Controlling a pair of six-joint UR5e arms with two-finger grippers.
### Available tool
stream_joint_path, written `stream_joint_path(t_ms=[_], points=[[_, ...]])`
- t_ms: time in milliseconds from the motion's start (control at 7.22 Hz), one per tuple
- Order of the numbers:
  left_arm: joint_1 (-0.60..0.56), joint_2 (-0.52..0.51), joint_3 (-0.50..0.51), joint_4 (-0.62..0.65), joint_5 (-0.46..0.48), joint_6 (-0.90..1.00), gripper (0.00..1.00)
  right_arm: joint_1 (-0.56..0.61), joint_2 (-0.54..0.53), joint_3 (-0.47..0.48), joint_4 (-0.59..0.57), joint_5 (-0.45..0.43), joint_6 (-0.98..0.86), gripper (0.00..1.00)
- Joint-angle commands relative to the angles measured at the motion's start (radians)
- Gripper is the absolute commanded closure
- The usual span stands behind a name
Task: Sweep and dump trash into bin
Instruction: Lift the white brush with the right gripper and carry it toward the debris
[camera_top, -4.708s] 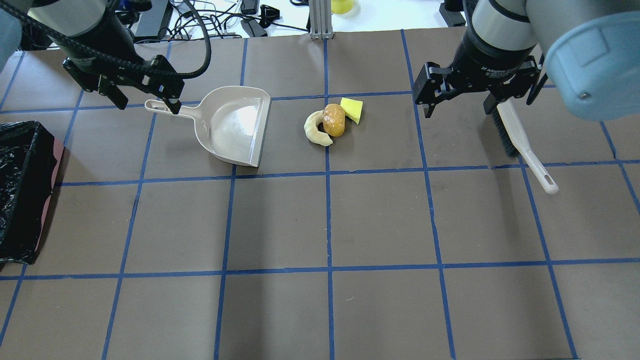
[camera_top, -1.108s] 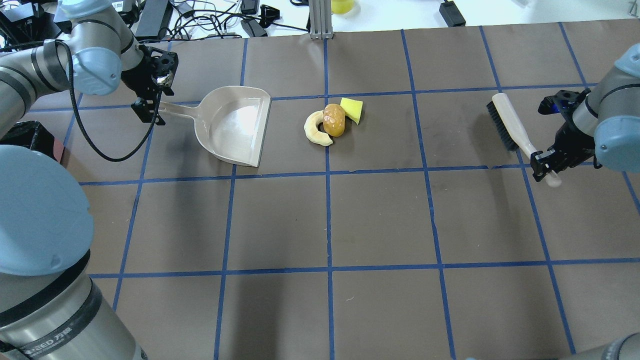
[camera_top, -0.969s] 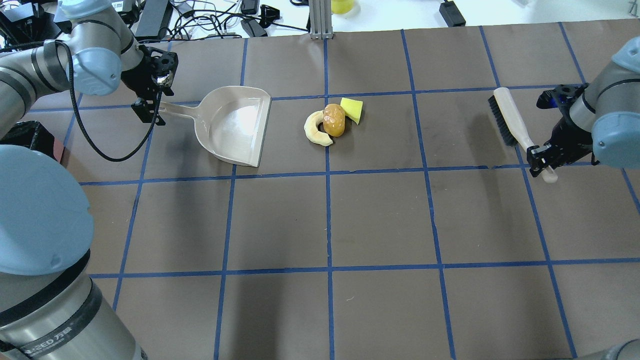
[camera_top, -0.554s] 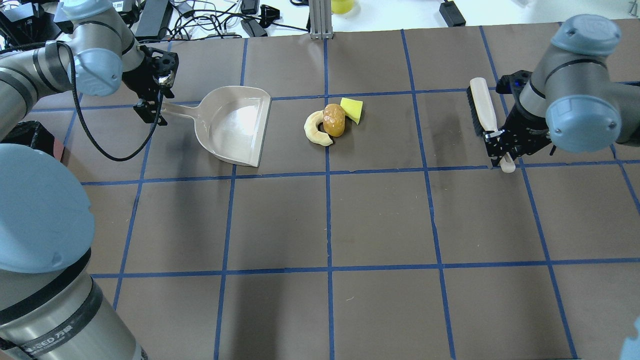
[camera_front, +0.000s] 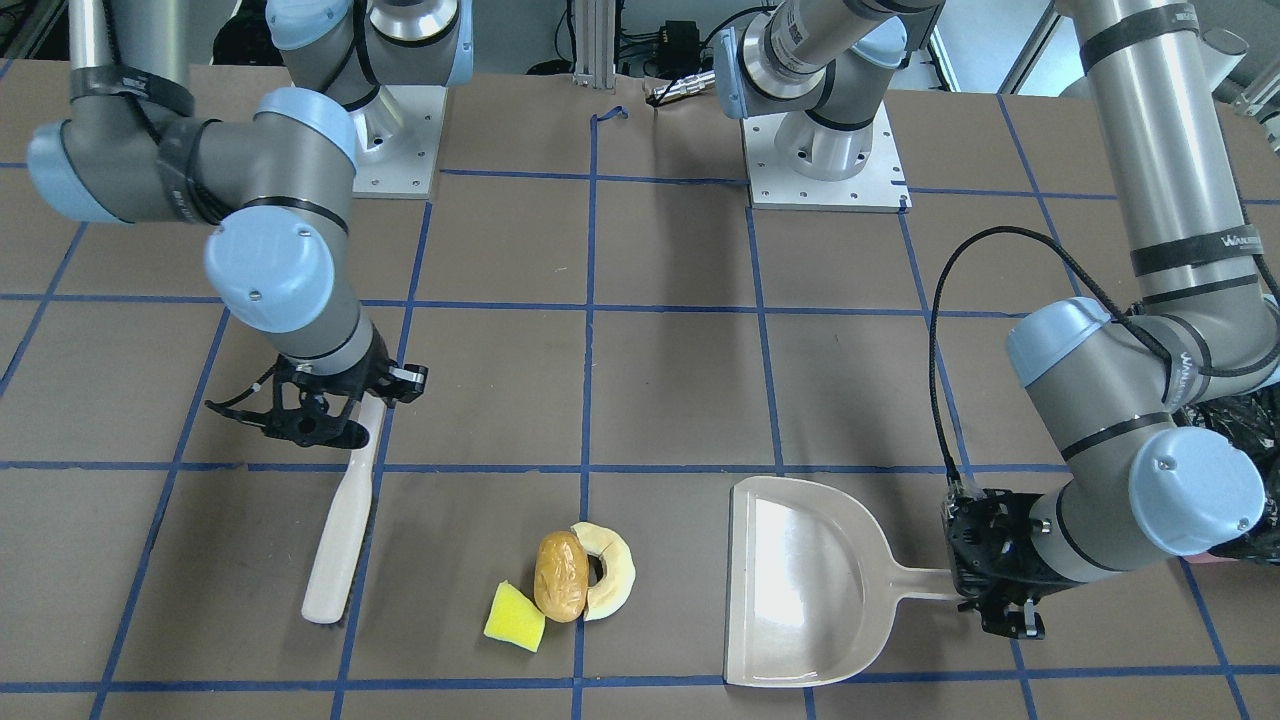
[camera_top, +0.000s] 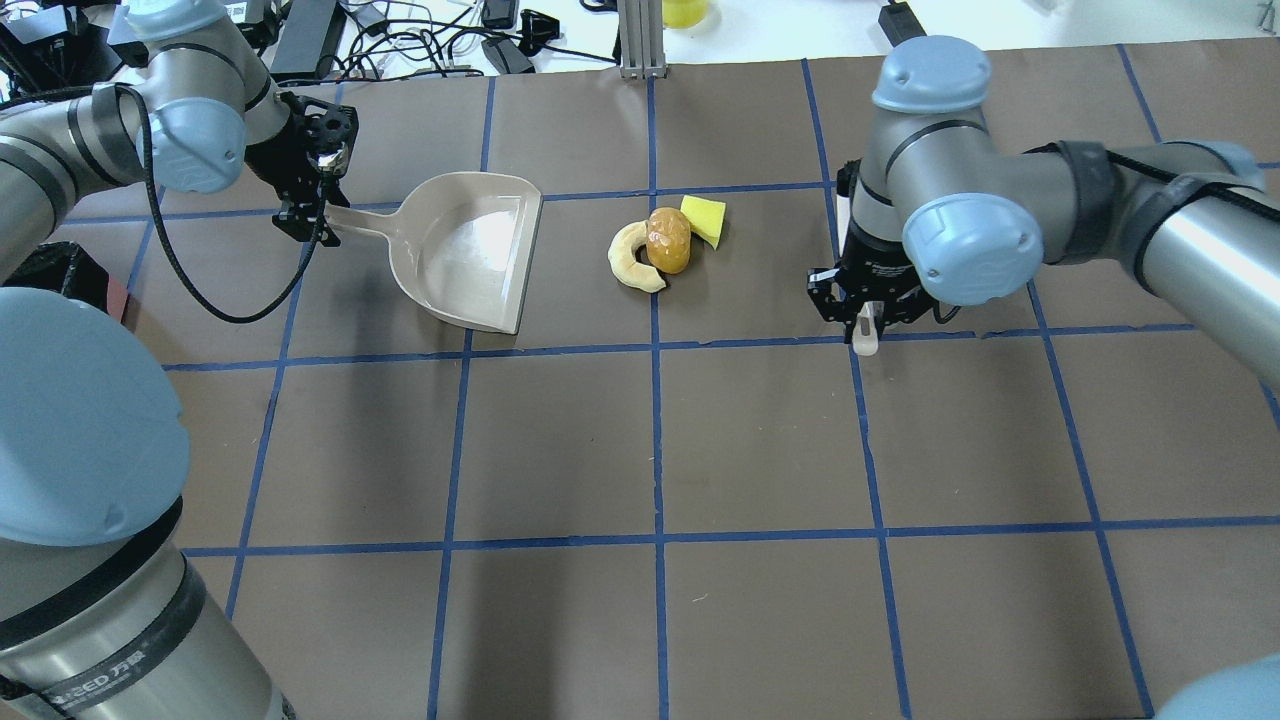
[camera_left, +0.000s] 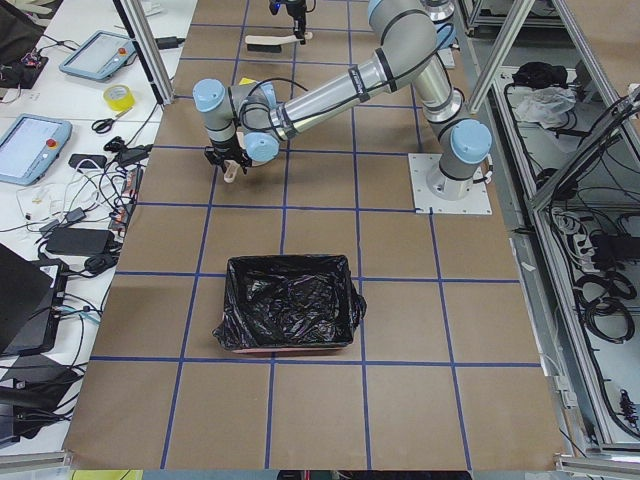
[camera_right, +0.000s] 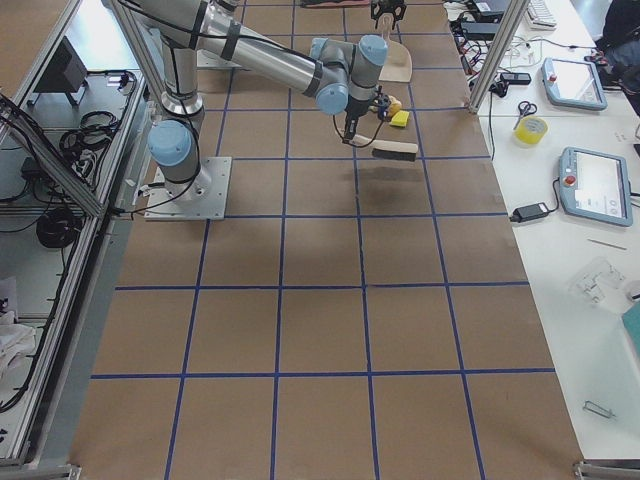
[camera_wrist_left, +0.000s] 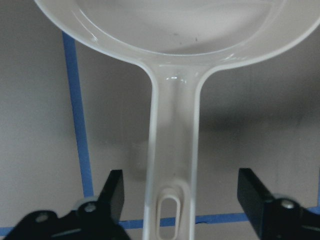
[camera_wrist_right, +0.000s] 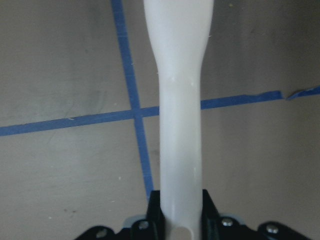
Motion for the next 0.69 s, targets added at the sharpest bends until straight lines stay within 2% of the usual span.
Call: stream_joint_path(t_ms=[0,138,277,554], points=[[0.003,0.0,-0.002,0.0,0.001,0.001,0.68,0.113,0.064,-0.079,0.006,-0.008,0.124,1.0],[0.001,0.0,0.0,0.0,0.001,-0.001,0.8,0.153,0.115,-0.132,0.028,-0.01,0.137,1.0],[0.003,0.0,0.003,-0.001,0.007,-0.001,0.93,0.172,0.153,-0.177,0.063,-0.055,0.135,1.0],[-0.009,0.0,0.003,0.0,0.047,-0.007,1.0,0.189,0.195,-0.235,0.124,-0.115,0.106,1.0]])
